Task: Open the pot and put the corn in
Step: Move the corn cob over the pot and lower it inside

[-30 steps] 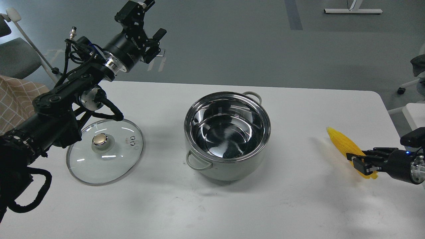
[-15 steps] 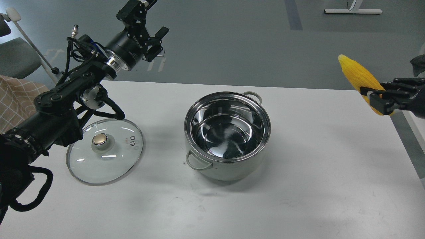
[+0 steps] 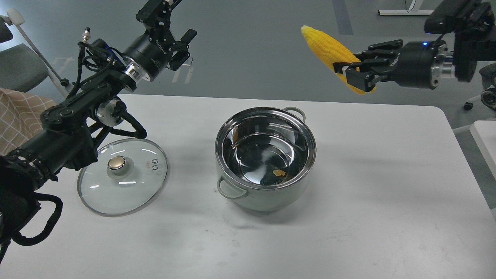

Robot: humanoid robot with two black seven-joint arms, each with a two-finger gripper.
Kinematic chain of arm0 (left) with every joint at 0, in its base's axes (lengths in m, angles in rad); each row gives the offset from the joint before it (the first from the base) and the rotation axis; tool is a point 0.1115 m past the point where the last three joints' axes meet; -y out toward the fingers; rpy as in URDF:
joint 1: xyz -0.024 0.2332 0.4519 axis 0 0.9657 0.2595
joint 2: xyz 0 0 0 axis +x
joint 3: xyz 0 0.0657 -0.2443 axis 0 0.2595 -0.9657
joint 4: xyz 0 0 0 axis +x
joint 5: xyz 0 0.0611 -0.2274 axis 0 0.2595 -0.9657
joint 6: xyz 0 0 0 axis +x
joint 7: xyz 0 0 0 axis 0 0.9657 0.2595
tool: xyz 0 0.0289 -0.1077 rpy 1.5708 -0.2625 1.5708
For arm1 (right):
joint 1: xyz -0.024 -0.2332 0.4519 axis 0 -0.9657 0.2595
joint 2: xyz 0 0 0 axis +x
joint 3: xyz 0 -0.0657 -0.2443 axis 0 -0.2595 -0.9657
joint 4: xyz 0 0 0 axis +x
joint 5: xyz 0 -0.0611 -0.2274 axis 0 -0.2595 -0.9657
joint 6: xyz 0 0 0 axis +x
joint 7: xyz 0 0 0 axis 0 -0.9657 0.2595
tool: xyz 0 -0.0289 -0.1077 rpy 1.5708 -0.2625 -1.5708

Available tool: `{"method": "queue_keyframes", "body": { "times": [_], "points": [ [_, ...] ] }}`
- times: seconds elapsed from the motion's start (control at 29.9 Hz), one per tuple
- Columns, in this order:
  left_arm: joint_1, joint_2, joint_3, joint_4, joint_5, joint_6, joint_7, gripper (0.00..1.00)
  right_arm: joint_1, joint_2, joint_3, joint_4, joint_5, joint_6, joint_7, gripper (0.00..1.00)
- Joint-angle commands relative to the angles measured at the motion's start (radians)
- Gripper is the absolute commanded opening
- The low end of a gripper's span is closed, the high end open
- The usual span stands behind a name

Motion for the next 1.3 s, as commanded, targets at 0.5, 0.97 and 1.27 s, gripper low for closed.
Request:
{"method": "queue_keyframes", "body": {
  "times": [0.5,0.97,1.27],
  "points": [
    [0.002,-0.005,0.001,-0.042,0.000,0.028,0.000,0.96,-0.022,0.243,-0.171,-0.038,0.005,-0.005,0.000,0.22],
    [0.002,-0.002,-0.003,-0.045,0.000,0.028,0.000,0.96,-0.076,0.386,-0.216,-0.169,0.005,-0.006,0.000,0.24],
    [0.002,-0.002,-0.005,-0.043,-0.002,0.034,0.000,0.96,-0.091,0.450,-0.261,-0.229,0.006,-0.008,0.000,0.24]
  ]
}}
